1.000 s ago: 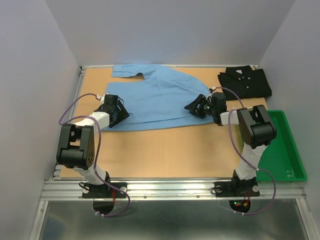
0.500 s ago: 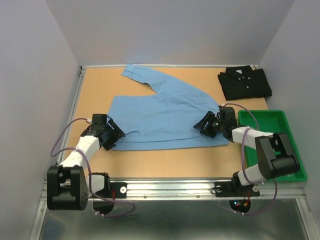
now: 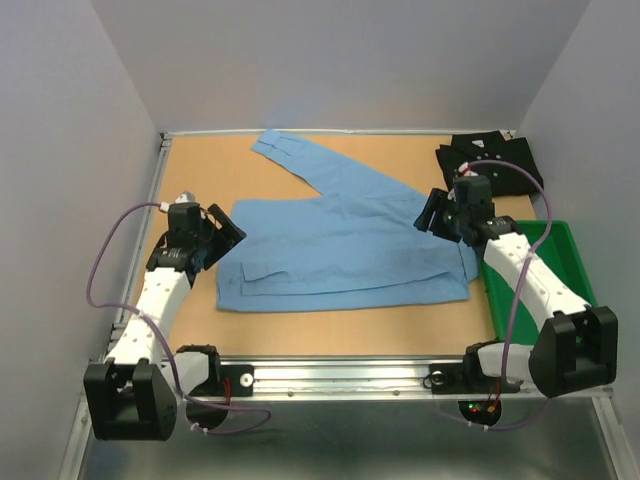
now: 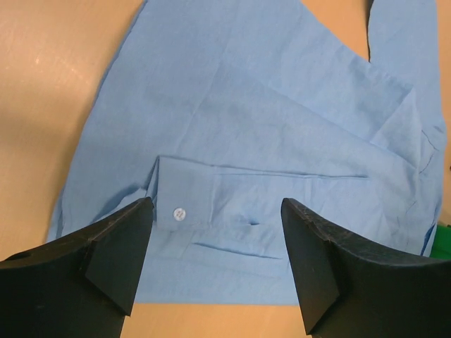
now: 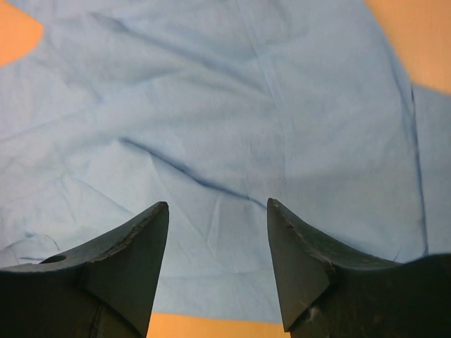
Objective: Fold and stack the long sleeve shirts
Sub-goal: Fold the shirt
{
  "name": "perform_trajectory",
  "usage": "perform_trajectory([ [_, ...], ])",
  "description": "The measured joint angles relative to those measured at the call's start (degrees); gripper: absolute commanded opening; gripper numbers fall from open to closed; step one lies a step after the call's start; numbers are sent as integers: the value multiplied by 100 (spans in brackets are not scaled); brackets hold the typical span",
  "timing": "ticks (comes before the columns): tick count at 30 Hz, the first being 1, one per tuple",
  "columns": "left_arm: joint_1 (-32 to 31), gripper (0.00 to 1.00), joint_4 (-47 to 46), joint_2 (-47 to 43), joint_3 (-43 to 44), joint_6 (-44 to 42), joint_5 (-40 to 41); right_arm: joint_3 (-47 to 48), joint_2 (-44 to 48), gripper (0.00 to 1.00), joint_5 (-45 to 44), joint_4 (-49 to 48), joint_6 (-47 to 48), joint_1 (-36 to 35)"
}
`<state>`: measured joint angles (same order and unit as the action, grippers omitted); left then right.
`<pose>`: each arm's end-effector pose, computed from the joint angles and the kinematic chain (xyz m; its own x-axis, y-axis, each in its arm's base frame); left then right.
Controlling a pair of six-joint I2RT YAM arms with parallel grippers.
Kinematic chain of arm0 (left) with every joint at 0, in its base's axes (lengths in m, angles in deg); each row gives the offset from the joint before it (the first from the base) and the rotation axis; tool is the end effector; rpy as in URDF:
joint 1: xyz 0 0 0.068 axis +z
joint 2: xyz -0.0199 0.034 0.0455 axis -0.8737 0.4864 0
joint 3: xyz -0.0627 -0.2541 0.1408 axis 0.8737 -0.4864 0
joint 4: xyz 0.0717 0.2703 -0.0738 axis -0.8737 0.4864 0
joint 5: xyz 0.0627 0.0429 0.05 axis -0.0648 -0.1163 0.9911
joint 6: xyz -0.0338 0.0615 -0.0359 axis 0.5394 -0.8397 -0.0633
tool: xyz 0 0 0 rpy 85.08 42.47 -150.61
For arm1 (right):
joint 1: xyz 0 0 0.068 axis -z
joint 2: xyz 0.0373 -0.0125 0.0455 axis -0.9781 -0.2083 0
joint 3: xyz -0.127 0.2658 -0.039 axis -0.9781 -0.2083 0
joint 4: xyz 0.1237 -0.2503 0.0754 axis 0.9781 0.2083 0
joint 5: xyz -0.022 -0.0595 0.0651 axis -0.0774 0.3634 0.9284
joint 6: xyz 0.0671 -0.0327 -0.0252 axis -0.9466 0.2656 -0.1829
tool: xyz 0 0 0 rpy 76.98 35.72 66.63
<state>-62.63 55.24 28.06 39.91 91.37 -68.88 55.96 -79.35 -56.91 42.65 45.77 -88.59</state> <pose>0.2580 -0.0164 0.2575 -0.5453 -0.5836 -0.6018 -0.2473 0.7979 -0.5497 0.3023 0.0609 0.2510 -0.7143 0.3272 -0.6186 0.1081 0.9249 0.3644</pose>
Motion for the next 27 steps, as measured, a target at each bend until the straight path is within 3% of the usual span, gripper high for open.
perform_trajectory([
  [5,-7,83,-323,953,295,-68,-127,439,-229,61,-111,59,321,4],
  [18,-201,83,-767,2625,715,13,151,44,-798,58,-251,260,433,2],
  [27,-33,82,-763,2575,96,164,295,-166,-1132,58,-127,243,428,-2],
])
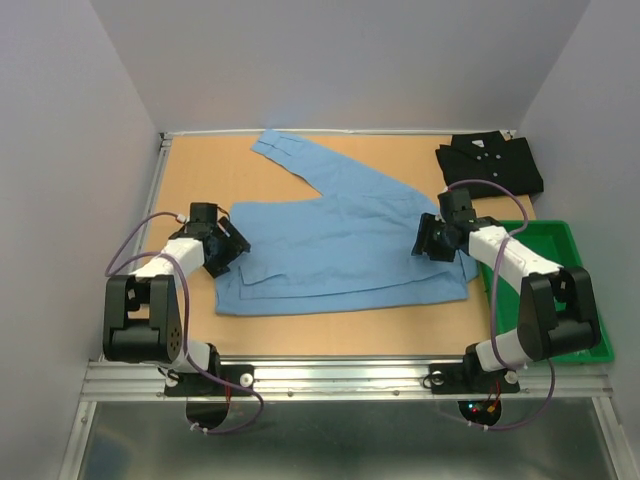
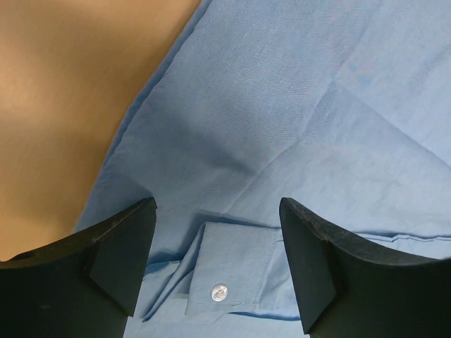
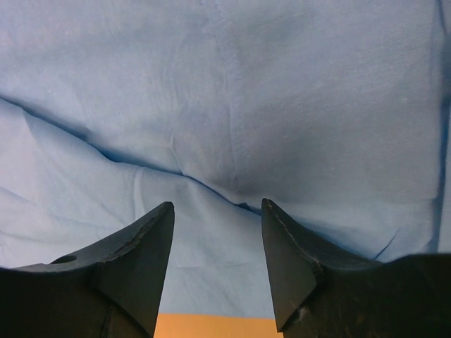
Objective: Fold and stack the long sleeve shirts
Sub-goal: Fold the shirt
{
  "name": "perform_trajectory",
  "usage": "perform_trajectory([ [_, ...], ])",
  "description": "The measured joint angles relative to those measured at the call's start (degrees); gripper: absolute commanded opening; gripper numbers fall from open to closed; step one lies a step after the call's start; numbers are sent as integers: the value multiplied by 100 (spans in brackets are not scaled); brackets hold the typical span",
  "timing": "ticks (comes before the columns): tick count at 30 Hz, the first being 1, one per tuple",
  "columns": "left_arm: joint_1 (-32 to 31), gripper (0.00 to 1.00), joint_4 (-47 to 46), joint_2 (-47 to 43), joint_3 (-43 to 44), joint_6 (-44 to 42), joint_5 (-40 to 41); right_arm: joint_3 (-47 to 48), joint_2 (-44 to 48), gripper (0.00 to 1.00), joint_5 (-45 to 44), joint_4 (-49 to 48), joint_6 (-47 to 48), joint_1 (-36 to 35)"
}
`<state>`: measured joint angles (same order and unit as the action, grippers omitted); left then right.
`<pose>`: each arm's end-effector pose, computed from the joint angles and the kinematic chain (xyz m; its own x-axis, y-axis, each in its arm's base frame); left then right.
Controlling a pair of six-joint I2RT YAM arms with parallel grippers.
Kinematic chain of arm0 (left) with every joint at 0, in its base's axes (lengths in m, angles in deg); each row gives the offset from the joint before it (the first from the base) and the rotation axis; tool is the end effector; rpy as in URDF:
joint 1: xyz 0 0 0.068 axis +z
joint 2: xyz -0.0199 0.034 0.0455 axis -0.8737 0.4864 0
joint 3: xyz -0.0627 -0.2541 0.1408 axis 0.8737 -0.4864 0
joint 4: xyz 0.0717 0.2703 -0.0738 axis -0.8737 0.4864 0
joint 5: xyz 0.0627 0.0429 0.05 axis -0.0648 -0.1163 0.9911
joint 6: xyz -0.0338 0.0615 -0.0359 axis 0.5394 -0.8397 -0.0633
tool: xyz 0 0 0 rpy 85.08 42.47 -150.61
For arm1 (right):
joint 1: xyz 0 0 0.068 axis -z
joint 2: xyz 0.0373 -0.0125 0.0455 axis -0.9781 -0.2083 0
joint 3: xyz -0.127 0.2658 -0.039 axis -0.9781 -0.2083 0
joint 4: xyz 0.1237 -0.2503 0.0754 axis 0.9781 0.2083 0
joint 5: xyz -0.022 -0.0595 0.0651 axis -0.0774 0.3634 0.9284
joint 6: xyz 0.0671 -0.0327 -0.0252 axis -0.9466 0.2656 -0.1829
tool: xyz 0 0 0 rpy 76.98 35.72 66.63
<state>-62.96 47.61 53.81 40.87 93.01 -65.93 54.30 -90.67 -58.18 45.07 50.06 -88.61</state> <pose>0.3171 -0.0166 0.1550 -0.6718 -0.6016 -0.4321 -0.4366 0.7928 -0.4252 0.3125 0.0614 0.1786 -0.8611 0.2309 -0.4529 0.1387 0.9638 0.2276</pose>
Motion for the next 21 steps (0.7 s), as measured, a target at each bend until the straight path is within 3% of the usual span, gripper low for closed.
perform_trajectory([
  [13,837,84,828,-1034,-527,-140,197,136,-264,58,205,24,68,-33],
  [21,857,82,629,-514,817,-1091,516,1294,-686,57,304,9,450,-33],
])
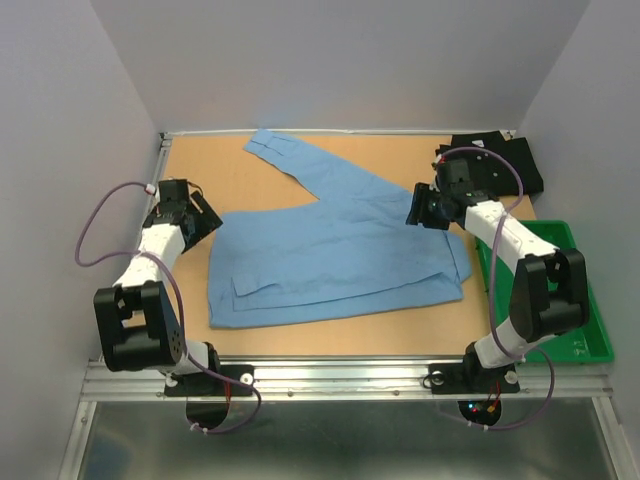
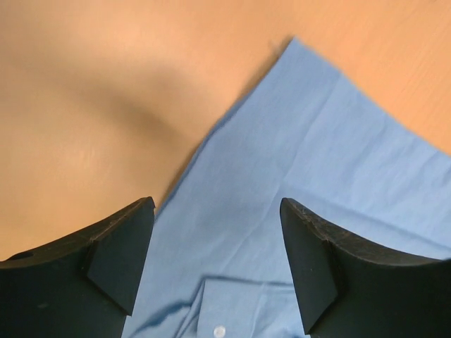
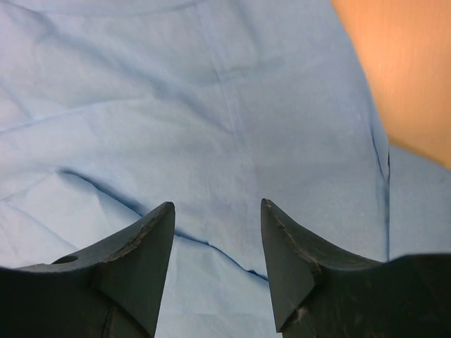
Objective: Fold and stack the long sleeve shirts
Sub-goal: Fold the shirt
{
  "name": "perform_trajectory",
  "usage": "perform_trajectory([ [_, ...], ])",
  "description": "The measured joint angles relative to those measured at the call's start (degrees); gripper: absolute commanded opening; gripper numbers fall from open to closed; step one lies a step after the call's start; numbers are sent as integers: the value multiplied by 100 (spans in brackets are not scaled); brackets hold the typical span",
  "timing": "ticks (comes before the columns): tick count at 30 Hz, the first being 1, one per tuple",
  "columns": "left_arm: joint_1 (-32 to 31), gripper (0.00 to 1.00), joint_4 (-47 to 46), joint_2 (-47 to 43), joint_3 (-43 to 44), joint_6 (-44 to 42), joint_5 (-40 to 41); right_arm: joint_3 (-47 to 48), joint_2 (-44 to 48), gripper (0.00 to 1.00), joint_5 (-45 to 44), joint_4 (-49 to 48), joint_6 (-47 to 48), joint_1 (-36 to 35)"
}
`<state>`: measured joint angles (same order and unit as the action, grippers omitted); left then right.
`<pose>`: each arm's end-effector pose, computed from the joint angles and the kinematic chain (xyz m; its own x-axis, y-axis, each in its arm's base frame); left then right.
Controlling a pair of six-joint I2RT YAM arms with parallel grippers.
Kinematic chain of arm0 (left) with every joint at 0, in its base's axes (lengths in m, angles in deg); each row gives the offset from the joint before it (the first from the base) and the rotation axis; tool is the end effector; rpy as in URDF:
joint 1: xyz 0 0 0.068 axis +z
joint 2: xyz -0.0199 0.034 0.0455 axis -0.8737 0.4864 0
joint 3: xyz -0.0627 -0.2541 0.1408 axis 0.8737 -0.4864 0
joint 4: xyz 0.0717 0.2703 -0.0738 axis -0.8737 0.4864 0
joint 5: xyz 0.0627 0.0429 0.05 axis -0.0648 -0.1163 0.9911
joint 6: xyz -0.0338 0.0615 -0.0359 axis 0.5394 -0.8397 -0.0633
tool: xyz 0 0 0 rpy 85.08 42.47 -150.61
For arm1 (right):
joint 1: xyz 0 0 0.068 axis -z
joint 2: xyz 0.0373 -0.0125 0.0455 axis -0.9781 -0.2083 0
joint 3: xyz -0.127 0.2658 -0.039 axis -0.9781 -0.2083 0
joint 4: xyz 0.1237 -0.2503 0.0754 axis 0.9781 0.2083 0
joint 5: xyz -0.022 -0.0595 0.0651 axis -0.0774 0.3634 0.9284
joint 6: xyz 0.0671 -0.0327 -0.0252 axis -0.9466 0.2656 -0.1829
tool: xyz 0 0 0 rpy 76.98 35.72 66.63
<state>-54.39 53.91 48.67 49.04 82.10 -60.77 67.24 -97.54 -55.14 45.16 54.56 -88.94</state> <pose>0.3268 0.0382 0.2223 -0.5724 -0.5368 -0.6198 -0.4432 0.8386 -0.3169 0.3663 0.0773 0.2174 -0.8272 0.1568 -0.5396 0.0156 0.9663 0.2569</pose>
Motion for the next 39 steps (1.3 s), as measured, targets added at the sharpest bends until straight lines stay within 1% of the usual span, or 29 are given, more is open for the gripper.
perform_trajectory([
  [5,-4,79,-328,1027,863,-459,116,358,-39,57,149,-24,70,0],
  [9,-90,77,-459,1635,1071,-605,52,358,-109,56,332,0,70,0],
  [17,-459,73,-638,2516,1493,-691,-4,356,-146,56,549,4,68,0],
  [30,-619,69,-726,3034,1899,-708,553,188,2,56,544,22,70,0],
  [39,-680,60,-715,3327,2258,-852,730,81,181,56,494,17,68,0],
])
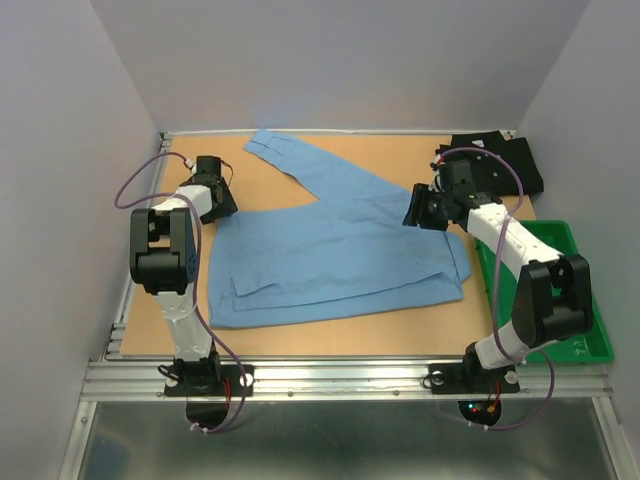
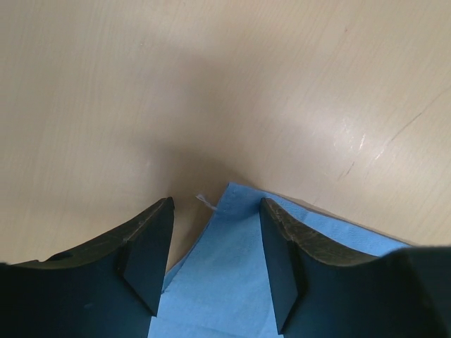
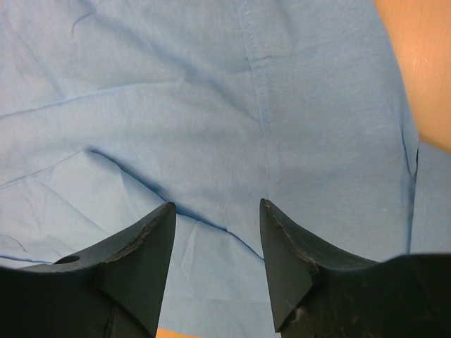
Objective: Fold and stack the long sleeve shirts
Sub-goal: Fold the shirt
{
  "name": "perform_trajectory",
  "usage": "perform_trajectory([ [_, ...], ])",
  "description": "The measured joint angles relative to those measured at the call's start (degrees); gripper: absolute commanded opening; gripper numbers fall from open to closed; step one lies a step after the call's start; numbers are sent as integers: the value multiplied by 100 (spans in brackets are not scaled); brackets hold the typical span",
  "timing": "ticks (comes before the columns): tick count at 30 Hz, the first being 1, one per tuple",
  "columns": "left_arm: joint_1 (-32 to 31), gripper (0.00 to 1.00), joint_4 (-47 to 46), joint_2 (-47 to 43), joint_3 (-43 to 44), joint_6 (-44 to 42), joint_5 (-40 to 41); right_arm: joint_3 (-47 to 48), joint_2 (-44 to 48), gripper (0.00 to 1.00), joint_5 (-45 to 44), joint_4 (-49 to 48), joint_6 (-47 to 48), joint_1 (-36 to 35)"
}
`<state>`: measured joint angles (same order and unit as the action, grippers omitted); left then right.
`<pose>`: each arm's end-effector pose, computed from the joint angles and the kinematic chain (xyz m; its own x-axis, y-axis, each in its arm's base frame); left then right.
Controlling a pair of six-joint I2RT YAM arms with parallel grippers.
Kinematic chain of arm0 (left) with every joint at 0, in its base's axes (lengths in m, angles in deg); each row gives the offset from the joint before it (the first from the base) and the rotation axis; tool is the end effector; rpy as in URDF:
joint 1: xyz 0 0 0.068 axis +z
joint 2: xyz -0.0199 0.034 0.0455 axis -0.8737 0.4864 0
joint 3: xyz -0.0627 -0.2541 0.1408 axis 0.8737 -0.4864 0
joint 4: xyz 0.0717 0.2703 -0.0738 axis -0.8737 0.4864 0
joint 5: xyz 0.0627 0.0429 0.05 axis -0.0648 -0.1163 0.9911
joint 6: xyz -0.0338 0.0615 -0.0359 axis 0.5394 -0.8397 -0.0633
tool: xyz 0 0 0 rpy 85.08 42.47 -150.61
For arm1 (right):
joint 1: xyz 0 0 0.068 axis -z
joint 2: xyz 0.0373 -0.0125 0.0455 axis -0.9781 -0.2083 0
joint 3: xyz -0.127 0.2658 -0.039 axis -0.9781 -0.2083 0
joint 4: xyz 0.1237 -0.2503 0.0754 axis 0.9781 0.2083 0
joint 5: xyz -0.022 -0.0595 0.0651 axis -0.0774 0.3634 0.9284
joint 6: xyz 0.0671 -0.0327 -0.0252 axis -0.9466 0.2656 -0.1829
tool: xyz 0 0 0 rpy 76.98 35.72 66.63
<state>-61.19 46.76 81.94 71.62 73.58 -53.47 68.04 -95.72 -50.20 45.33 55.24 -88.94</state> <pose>0.4692 0.0071 0.1550 -0.6875 -0.3256 -0.6491 -0.3345 0.9354 -0.1148 0.3633 0.0826 0.2340 -0.8190 0.1433 -0.5556 -0.0529 0.9453 0.3218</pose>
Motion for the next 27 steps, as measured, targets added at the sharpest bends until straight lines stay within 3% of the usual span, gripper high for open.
perform_trajectory([
  [8,-201,39,-13,59,26,-44,160,-37,42,56,0,-9,-22,0],
  [13,-225,13,-4,162,160,-52,184,-48,42,56,-2,-7,-22,0],
  [20,-262,4,-13,199,192,-90,273,11,-50,56,-140,0,9,0],
  [27,-341,4,-22,201,192,-140,374,1311,-1060,50,-343,81,258,52],
])
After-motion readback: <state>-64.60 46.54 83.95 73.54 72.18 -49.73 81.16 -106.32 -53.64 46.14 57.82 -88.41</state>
